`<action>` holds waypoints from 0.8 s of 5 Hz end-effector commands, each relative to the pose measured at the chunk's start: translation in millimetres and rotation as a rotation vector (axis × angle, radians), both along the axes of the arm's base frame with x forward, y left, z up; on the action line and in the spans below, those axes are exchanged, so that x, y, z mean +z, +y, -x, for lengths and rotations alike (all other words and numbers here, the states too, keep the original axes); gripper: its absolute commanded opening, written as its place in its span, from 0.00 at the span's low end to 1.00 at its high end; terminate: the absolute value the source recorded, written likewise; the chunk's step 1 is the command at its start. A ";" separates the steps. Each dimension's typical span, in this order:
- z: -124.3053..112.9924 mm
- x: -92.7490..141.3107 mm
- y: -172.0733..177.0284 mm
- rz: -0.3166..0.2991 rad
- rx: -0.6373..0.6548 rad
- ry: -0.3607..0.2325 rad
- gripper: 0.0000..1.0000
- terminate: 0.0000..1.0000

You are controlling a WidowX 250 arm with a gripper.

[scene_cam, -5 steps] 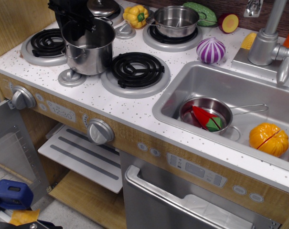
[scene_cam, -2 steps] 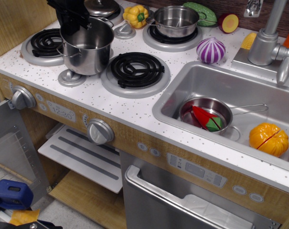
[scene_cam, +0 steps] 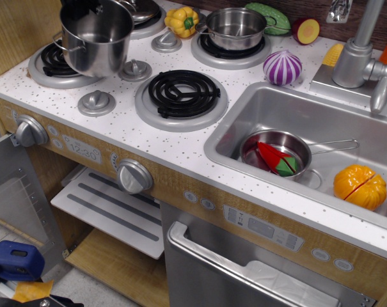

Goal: Put pot on stove which is near stove

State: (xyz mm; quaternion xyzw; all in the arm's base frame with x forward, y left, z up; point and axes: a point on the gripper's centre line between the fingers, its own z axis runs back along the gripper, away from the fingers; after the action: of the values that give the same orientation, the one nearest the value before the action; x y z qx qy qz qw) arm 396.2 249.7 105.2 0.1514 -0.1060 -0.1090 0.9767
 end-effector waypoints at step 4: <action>-1.2 20.7 43.6 -0.161 -0.149 -0.123 0.00 0.00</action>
State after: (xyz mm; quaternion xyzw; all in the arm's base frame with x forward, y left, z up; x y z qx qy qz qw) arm 398.6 291.1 99.8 0.2036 -0.1571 -0.1921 0.9471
